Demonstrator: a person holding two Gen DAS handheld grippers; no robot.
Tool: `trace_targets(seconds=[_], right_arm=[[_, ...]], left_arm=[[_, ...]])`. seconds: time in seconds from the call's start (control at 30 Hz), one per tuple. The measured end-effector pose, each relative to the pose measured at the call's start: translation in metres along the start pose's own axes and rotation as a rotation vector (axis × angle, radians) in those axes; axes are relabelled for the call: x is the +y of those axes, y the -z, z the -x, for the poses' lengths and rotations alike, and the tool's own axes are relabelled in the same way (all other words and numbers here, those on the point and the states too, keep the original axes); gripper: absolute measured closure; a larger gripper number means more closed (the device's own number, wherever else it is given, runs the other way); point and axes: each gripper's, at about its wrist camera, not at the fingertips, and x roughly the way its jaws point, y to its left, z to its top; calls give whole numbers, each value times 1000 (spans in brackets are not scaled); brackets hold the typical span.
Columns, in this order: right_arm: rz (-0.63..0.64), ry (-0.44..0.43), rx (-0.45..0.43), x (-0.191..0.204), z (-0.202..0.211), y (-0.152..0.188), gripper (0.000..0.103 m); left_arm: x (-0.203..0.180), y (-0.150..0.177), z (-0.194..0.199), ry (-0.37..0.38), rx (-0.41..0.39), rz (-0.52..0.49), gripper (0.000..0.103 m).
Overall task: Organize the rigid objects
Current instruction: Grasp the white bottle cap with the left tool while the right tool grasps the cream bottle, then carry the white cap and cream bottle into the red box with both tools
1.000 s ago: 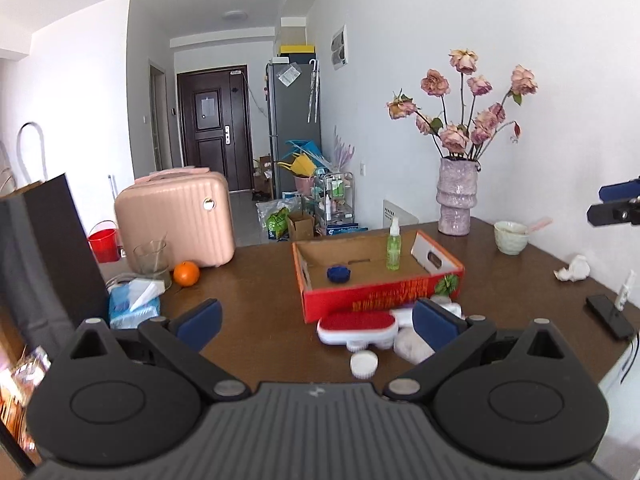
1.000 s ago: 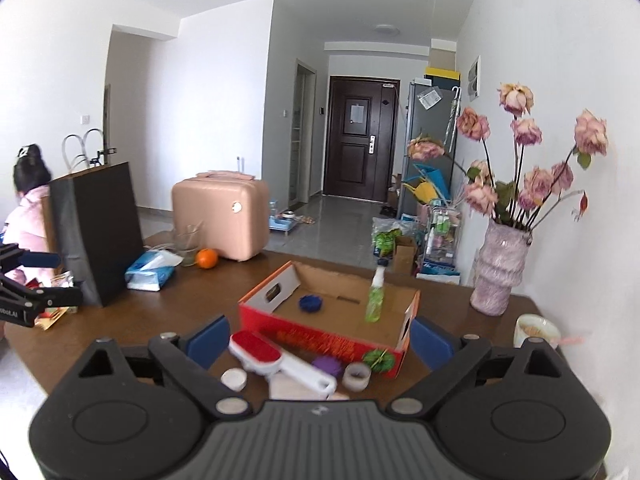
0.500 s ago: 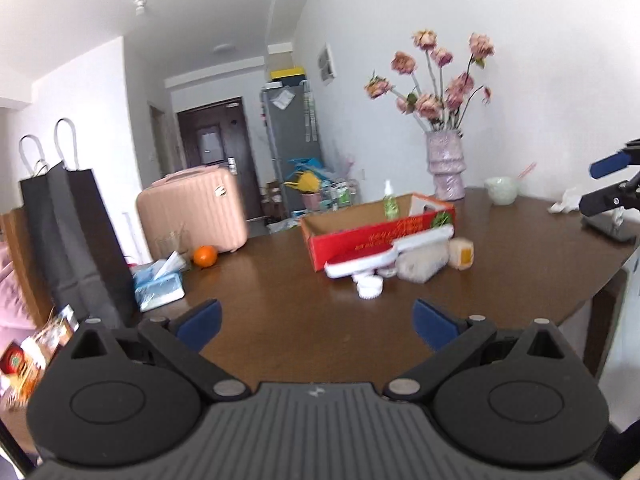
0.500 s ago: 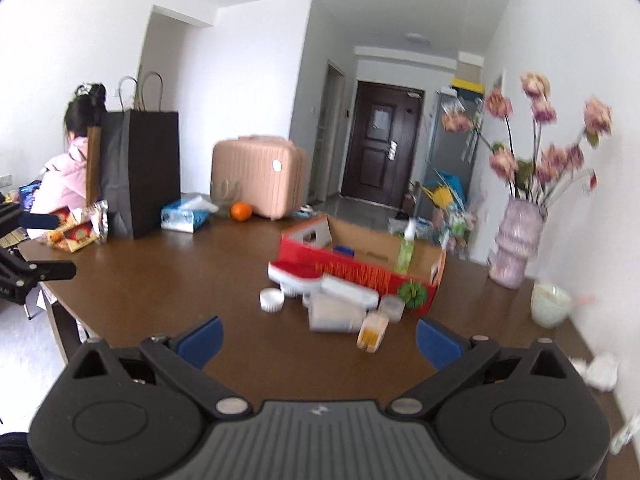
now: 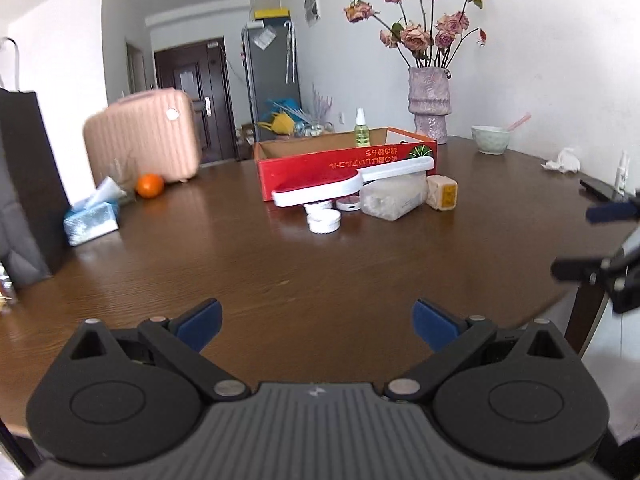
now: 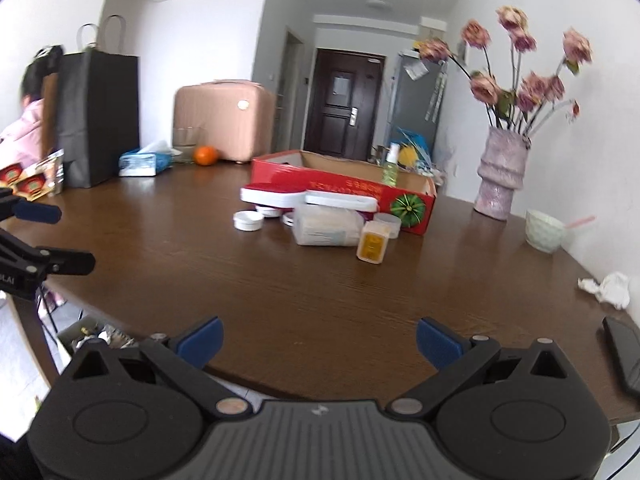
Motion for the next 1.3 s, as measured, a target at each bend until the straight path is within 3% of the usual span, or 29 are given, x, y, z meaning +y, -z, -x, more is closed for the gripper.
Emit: trace_targets(seconds=[0.13,0.2,0.33,0.5,0.6,0.7,0.8,0.87,0.93,1.13,1.3], right_arm=[[-35,-6,31,-15,-26,-8,6],[-61,3,42,-25,-40,-15,14],[-136,-11,44,-48,-72,-35,25],[-151,-13,70,-66,-121,-58,38],[-144,-7,83,-75,-153,-71,38],[-158,-7,89,-83,-178,-82,41],[-158,-6,101,-85,-198,-89,47],[-140,-3,125,-85,-208,-90,56],[-141,-1,147,-87,-213,-87,72],[-164,25,165,-92,-207,-80,72],[-133,61,163,-78,-173,-63,72]], left_arm=[[-6,-24,-40,11,27,9,0],[-7,-37,-62,32,42,16,1],[3,-61,-108,88,75,102,9],[19,-79,-170,63,155,231,29],[24,-83,-196,65,175,253,30],[27,-87,-215,74,188,271,40],[26,-88,-224,102,195,283,62],[24,-88,-226,111,186,271,62],[23,-87,-225,122,177,259,62],[22,-89,-212,129,155,268,63],[30,-92,-169,97,99,266,63]])
